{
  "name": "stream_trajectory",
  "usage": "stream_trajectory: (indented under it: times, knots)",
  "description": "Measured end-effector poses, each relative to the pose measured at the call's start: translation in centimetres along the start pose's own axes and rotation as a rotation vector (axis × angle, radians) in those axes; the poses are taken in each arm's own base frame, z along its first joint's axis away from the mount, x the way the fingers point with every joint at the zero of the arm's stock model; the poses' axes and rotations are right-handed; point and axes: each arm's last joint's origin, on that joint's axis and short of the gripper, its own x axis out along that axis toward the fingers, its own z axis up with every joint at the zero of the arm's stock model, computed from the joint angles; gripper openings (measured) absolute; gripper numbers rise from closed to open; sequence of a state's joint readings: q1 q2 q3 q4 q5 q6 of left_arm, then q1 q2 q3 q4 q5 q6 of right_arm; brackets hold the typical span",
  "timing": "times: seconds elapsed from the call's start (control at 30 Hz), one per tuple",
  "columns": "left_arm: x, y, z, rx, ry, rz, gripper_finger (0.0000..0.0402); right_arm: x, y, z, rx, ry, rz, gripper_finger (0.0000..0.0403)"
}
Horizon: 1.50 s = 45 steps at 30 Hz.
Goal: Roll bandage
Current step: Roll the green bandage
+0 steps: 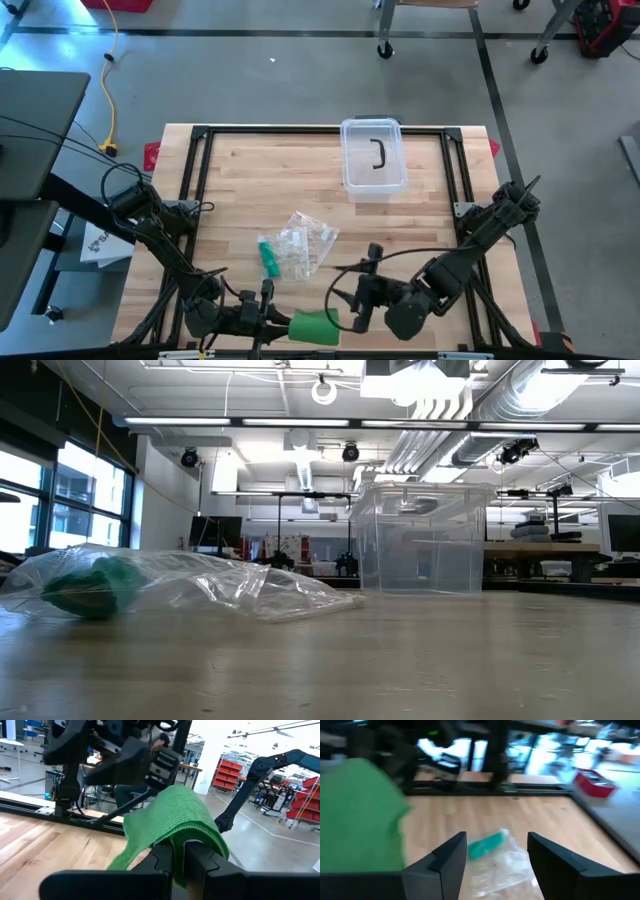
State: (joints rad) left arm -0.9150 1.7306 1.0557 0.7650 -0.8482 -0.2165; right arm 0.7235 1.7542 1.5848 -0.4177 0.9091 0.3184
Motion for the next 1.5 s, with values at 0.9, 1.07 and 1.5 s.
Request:
stream_trajectory:
  times: [0.9, 1.07, 1.5]
  knots:
    - [0.1, -0.3, 2.6, -0.084, -0.185, -0.153, 0.0015, -1.8, 5.7, -1.7, -0.438, -0.142, -0.029, 0.02]
    - [0.3, 0.0, 2.8, -0.099, -0.203, -0.146, 0.0015, -0.7, 5.7, -0.2, -0.421, -0.237, 0.202, 0.02]
    - [0.8, 0.5, 3.3, -0.113, -0.233, -0.151, 0.0015, 0.1, 4.9, 0.8, -0.398, -0.273, 0.079, 0.02]
